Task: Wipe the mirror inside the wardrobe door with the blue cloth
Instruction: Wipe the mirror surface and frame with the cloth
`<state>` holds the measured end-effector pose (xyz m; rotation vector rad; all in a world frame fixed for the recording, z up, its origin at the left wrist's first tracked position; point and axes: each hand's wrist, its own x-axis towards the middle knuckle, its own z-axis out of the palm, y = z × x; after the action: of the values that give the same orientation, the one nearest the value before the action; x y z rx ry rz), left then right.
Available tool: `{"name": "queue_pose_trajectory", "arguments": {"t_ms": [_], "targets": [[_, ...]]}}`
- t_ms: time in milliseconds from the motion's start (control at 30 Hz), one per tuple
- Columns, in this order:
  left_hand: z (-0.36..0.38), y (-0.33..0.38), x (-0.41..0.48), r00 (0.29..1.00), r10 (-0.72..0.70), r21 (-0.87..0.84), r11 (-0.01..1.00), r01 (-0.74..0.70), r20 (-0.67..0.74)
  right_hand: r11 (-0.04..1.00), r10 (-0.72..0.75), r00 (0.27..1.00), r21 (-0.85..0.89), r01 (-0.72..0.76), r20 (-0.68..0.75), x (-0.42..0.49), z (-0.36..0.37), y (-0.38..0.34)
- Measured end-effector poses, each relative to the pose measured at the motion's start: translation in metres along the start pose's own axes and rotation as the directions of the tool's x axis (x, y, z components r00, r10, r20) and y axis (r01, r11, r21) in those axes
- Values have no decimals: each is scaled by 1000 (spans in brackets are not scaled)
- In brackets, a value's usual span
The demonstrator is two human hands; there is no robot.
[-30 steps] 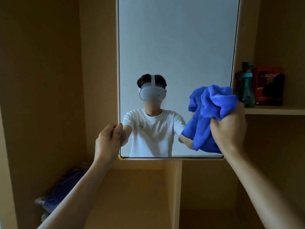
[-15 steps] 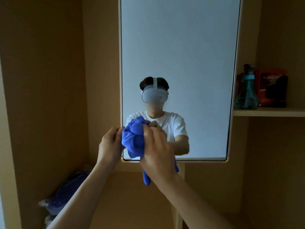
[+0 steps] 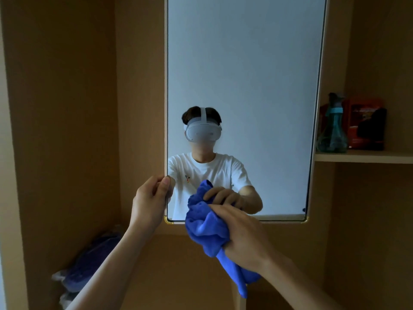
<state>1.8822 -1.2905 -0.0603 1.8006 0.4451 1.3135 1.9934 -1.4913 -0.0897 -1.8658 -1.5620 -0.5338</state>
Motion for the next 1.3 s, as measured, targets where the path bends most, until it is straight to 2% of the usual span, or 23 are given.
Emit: {"name": "queue_pose_trajectory", "arguments": {"t_ms": [367, 600, 700, 867, 1067, 1200, 1300], "targets": [[5, -9, 1, 998, 65, 24, 998, -65, -21, 1000, 27, 995, -9, -28, -98, 14, -32, -3], [-7, 22, -1, 987, -126, -7, 992, 128, 104, 998, 68, 998, -10, -68, -19, 68, -84, -33], [-13, 54, 14, 977, -175, -46, 982, 181, 124, 995, 97, 995, 4, -97, 26, 95, -110, -43], [-21, 129, 72, 980, -173, -94, 979, 183, 101, 990, 137, 985, -3, -138, 100, 143, -164, -61], [-33, 222, 126, 974, -158, -1, 987, 160, 161, 983, 164, 972, 49, -175, 167, 198, -239, -86], [-42, 282, 164, 970, -99, 4, 995, 101, 223, 977, 203, 961, 29, -212, 187, 241, -292, -101], [-48, 326, 199, 970, -64, 14, 998, 62, 234, 982, 184, 965, -4, -187, 186, 277, -330, -118]]}}
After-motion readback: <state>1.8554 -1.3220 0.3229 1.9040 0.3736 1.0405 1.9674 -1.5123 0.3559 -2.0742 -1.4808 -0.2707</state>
